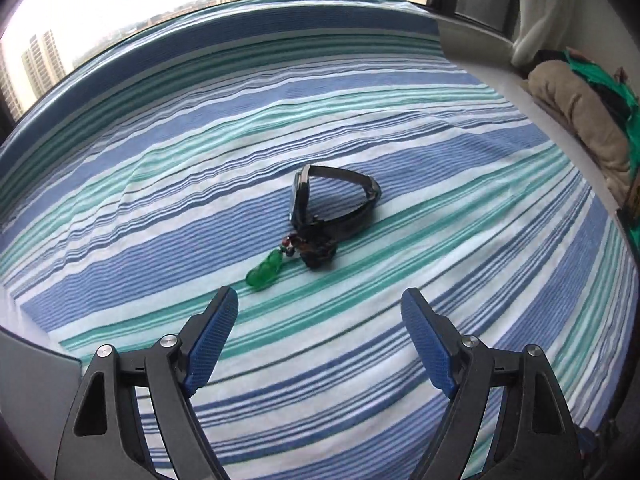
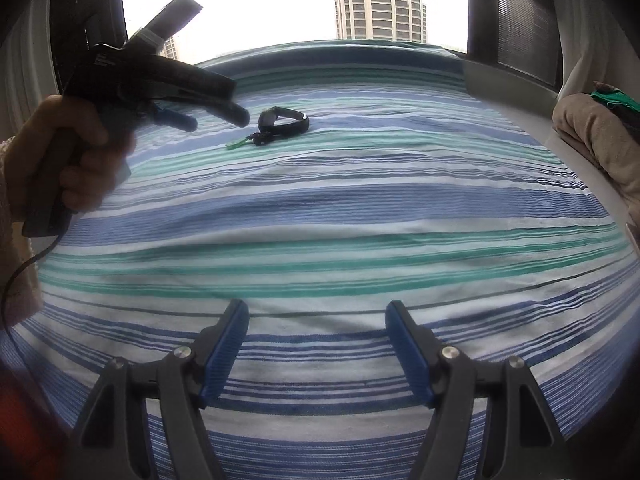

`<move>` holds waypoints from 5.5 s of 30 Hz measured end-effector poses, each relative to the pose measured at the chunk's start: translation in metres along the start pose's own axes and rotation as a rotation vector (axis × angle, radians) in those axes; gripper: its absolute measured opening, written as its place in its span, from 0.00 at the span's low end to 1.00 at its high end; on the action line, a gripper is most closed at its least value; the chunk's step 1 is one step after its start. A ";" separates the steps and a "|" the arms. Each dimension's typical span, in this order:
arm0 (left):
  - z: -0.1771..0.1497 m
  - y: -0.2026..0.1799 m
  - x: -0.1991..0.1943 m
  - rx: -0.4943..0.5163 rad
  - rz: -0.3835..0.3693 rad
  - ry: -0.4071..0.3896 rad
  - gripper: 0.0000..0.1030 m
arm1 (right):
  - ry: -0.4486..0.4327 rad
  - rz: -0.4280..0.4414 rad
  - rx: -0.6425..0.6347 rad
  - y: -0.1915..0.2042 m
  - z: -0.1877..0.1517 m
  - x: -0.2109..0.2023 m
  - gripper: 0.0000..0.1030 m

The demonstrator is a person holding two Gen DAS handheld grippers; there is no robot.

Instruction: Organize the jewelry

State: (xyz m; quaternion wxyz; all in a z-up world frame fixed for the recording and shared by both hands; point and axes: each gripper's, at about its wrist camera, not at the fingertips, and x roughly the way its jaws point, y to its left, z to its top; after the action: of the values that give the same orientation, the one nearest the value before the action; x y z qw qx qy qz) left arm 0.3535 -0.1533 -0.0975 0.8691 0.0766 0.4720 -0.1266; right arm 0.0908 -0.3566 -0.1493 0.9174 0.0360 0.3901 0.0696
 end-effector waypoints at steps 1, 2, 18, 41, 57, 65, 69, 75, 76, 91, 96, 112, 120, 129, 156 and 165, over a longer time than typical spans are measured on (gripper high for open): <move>0.004 0.000 0.010 -0.001 0.015 0.002 0.82 | 0.002 0.004 0.005 -0.002 -0.001 0.000 0.70; 0.007 0.000 0.021 -0.007 0.027 0.008 0.82 | 0.005 0.008 0.009 -0.003 -0.002 0.000 0.70; -0.034 0.028 0.014 -0.009 0.000 -0.084 0.12 | 0.022 0.031 0.054 -0.010 -0.003 0.007 0.70; -0.211 0.146 -0.147 -0.333 0.077 -0.085 0.12 | 0.065 0.145 -0.034 0.060 -0.011 -0.009 0.70; -0.238 0.164 -0.121 -0.413 0.115 -0.080 0.12 | 0.122 0.138 -0.055 0.086 -0.006 0.001 0.70; -0.239 0.159 -0.119 -0.386 0.142 -0.100 0.12 | 0.179 0.223 -0.015 0.082 0.023 0.018 0.70; -0.240 0.158 -0.119 -0.386 0.145 -0.105 0.12 | 0.237 0.335 0.088 0.059 0.065 0.038 0.70; -0.241 0.157 -0.120 -0.394 0.149 -0.114 0.12 | 0.195 0.244 0.235 0.005 0.167 0.085 0.70; -0.242 0.157 -0.120 -0.394 0.151 -0.115 0.12 | 0.206 0.259 0.249 0.004 0.182 0.098 0.69; -0.240 0.150 -0.119 -0.350 0.192 -0.102 0.12 | 0.247 0.003 0.099 0.071 0.238 0.237 0.11; -0.240 0.150 -0.119 -0.350 0.191 -0.103 0.12 | 0.202 0.065 0.042 0.075 0.224 0.195 0.11; -0.247 0.162 -0.169 -0.488 -0.009 -0.134 0.11 | 0.264 0.486 -0.174 0.163 0.151 0.058 0.11; -0.245 0.200 -0.307 -0.583 -0.091 -0.327 0.11 | 0.156 0.657 -0.311 0.253 0.185 -0.007 0.11; -0.249 0.319 -0.319 -0.700 0.215 -0.225 0.11 | 0.190 0.721 -0.576 0.399 0.197 0.011 0.11; -0.268 0.280 -0.308 -0.647 0.720 -0.124 0.99 | 0.186 0.529 -0.638 0.418 0.151 0.027 0.72; -0.284 0.278 -0.319 -0.817 0.654 -0.072 0.99 | 0.131 0.521 -0.674 0.414 0.146 -0.003 0.77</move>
State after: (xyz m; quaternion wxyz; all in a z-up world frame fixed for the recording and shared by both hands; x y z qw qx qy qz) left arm 0.0407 0.2319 0.0195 0.8378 -0.1297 0.4042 0.3435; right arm 0.1528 0.0502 0.0043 0.8031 -0.1731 0.3807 0.4245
